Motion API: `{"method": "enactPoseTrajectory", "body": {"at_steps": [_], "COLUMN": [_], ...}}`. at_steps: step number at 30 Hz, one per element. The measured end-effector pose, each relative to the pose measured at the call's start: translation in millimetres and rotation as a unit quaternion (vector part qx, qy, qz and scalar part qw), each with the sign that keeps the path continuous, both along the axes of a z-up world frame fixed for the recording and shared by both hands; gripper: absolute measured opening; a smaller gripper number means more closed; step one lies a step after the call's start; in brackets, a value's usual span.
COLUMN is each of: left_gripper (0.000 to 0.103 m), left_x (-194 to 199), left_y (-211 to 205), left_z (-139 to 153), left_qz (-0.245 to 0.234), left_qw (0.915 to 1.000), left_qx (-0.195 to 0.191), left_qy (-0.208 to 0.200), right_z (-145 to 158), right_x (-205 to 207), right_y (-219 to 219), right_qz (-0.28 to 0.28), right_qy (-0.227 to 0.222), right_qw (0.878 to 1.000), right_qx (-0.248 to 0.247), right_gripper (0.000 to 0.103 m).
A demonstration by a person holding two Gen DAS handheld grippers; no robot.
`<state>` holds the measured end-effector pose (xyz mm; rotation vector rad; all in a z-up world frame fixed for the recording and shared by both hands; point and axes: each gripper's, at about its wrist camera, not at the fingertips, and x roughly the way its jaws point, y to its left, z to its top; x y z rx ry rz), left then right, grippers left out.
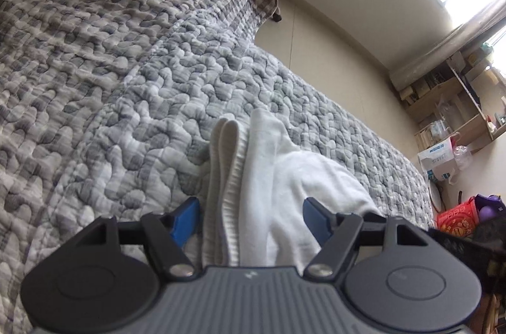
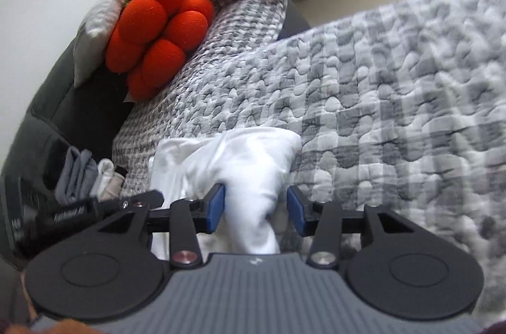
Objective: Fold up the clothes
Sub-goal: 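Close the left gripper on the trousers while the right gripper regrips beside it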
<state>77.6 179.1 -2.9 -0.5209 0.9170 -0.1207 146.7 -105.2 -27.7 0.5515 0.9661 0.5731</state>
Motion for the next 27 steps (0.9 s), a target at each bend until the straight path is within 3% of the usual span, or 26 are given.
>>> {"method": "enactPoseTrajectory", "body": {"at_steps": [5,8,12,16,19,21,27], "left_gripper": [0.055,0.044,0.033,0.033,0.035,0.043,0.044], "left_x": [-2.9,-2.8,-2.9,-3.0,-3.8,-3.6,-2.3], "left_y": [-4.3,1.7,8.4,10.0,8.5,7.5,1.3], "left_z": [-1.2,-4.1,-6.5,-8.8,-9.5,-9.2,-9.3], "left_qz": [-0.014,-0.010,-0.001,0.004,0.002,0.001,-0.005], "left_qw": [0.9994,0.9996,0.9995,0.9989,0.9987,0.9986,0.9991], "left_qx": [0.024,0.013,-0.019,-0.039,-0.043,-0.047,-0.035], "left_qy": [-0.019,-0.022,-0.026,-0.028,-0.027,-0.025,-0.025], "right_z": [-0.3,2.3,13.5,20.7,14.8,10.1,-2.8], "right_x": [13.3,18.1,13.9,10.5,10.1,7.2,-9.9], "right_y": [5.7,10.1,15.8,11.0,4.9,0.6,-10.7], "right_qz": [-0.005,-0.007,0.000,-0.010,-0.019,-0.018,0.012], "right_qy": [0.003,-0.003,-0.064,-0.096,-0.080,-0.070,-0.046], "right_qw": [1.000,1.000,0.998,0.995,0.997,0.997,0.999], "right_qx": [0.010,0.010,-0.005,0.011,0.005,0.004,0.004], "right_gripper": [0.049,0.051,0.046,0.046,0.046,0.046,0.048]}}
